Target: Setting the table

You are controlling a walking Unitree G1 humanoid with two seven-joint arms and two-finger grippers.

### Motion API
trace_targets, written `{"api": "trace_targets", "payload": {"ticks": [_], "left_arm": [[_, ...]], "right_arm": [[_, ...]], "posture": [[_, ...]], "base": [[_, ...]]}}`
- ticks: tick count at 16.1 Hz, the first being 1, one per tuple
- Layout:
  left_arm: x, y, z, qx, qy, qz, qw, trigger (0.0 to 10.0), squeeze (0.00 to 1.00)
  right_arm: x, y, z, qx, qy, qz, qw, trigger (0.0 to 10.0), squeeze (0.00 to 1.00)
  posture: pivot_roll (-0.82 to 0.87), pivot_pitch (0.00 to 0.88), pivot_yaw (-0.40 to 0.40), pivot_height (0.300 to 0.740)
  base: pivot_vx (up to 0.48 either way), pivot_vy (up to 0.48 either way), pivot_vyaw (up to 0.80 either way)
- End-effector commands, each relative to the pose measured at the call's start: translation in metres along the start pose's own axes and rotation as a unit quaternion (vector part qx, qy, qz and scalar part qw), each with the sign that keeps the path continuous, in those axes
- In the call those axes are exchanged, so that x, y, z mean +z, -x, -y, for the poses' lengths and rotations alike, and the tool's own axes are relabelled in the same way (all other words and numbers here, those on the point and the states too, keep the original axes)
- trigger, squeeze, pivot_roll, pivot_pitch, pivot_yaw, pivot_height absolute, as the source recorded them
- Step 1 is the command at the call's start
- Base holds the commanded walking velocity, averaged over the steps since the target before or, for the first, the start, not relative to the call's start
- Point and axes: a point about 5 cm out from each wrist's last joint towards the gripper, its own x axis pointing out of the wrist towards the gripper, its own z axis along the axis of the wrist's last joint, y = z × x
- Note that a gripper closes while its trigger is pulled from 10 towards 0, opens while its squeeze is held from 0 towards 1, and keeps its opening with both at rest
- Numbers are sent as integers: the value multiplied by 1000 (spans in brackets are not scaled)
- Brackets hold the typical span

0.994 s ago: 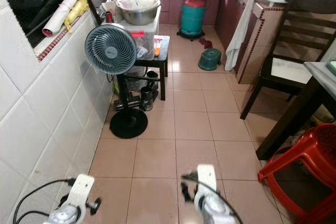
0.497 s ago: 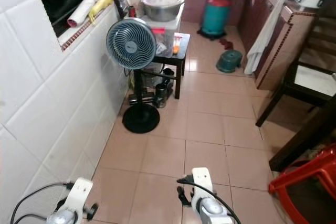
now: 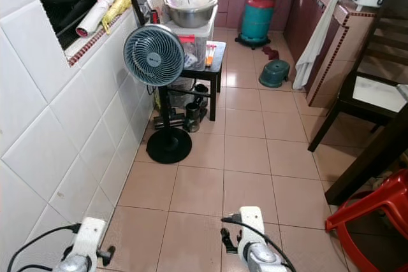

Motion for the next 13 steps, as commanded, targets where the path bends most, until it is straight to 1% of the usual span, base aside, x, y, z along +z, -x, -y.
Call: {"api": "trace_targets", "payload": {"ticks": [1,3,5,8,13], "left_arm": [[7,-1,0,6,16,3,1000,10000,0],[14,-2,3,4,11,9,1000,10000,0],[15,-3,4,1,8,9,1000,10000,0],[14,-3,7,-3,7,4,1000,10000,0],[8,-2,15,-17,-3,-10,1000,10000,0]], "right_arm": [[4,-1,1,-5,-12,-2,1000,10000,0],[9,-2,-1,-6,-15,3,1000,10000,0],[10,-3,-2,-8,-14,1,1000,10000,0],[5,-2,-1,-12,-14,-10,1000,10000,0],[-6,0,2,-24,12,-45,999,10000,0]], "posture": [[42,0,-37,740],[37,0,-31,740],[33,0,-27,740],[29,0,-25,740],[26,0,-28,740]], "base": [[0,0,0],[0,0,0],[0,0,0],[0,0,0],[0,0,0]]}}
